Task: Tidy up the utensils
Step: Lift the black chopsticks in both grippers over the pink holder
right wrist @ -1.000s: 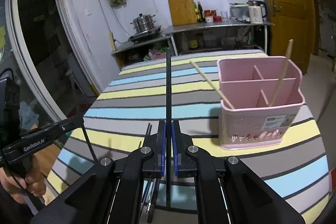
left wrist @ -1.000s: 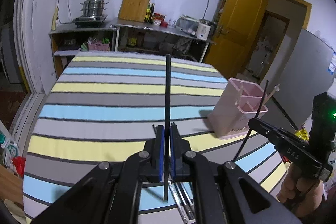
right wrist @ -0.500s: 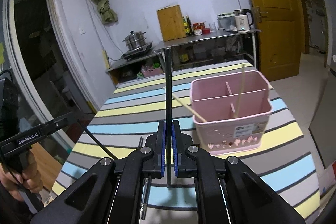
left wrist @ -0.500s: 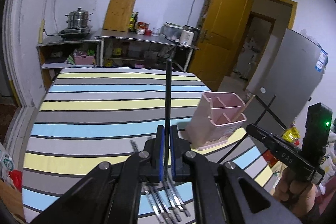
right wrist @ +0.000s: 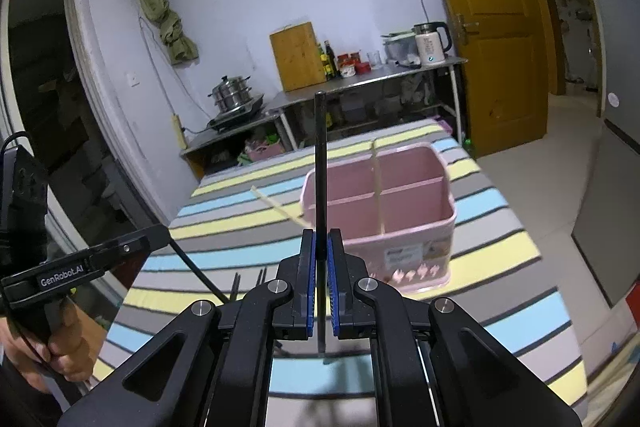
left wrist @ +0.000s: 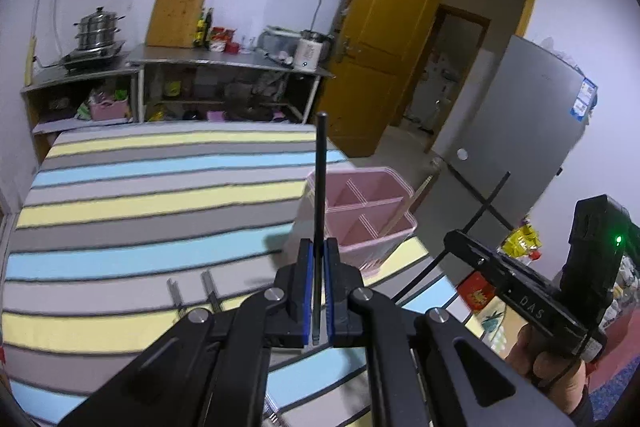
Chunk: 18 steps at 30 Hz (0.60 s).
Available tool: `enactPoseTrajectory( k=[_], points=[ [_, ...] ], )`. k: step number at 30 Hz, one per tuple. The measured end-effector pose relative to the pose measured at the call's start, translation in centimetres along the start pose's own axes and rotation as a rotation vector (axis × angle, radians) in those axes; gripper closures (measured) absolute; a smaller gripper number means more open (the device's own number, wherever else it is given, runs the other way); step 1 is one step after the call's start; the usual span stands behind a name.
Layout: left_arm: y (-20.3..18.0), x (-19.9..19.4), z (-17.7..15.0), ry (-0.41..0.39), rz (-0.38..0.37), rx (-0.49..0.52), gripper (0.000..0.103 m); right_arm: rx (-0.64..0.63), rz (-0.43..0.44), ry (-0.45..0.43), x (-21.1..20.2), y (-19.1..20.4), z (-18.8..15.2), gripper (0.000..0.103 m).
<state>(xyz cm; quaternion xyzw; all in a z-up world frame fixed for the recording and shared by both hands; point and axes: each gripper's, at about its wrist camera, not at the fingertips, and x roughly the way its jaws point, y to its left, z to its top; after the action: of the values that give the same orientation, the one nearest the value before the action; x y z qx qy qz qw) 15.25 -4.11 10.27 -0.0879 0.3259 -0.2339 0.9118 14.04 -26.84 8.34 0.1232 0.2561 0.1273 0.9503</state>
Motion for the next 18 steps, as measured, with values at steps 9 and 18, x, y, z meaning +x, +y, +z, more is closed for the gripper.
enactPoseTrajectory(
  k=[9,18],
  points=[
    [-1.8,0.4,4.4,-0.062,-0.032,0.016,0.098,-0.014,-0.020,-0.112,-1.1,-0.8,5.0,0.097],
    [-2.5,2.2,7.0,-0.098,-0.033,0.021,0.098,0.000,-0.025,-0.183,-0.2,-1.8,7.9,0.097]
  ],
)
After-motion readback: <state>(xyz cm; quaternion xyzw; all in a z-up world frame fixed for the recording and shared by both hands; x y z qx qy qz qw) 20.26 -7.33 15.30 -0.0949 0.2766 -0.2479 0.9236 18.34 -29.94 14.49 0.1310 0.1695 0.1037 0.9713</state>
